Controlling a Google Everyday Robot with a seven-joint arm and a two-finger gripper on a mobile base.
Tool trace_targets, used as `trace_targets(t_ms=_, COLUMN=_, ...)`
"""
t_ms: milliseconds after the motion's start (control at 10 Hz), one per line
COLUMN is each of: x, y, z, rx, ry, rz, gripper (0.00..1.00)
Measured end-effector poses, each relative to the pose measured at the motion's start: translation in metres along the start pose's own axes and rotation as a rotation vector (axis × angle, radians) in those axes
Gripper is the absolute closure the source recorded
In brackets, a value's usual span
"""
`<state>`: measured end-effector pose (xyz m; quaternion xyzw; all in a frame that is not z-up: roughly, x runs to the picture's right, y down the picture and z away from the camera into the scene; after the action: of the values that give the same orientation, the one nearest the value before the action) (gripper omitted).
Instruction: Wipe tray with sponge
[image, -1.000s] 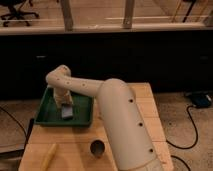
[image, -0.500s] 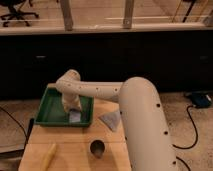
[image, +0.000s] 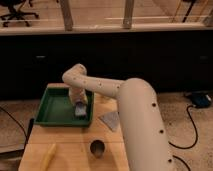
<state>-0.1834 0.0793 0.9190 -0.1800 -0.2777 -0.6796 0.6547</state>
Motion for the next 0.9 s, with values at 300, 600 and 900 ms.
trace_targets(t_ms=300, x=0.012, y=-0.045, z=0.01, rx=0.029, ry=-0.019, rz=-0.091, gripper=1.0)
trace_targets(t_ms=600, x=-0.009, y=-0.079, z=0.019, rx=0.055, ry=-0.063, rz=-0.22, gripper=1.0)
trace_targets(t_ms=900, x=-0.035, y=-0.077, z=0.01, rx=0.073, ry=-0.069, rz=-0.244, gripper=1.0)
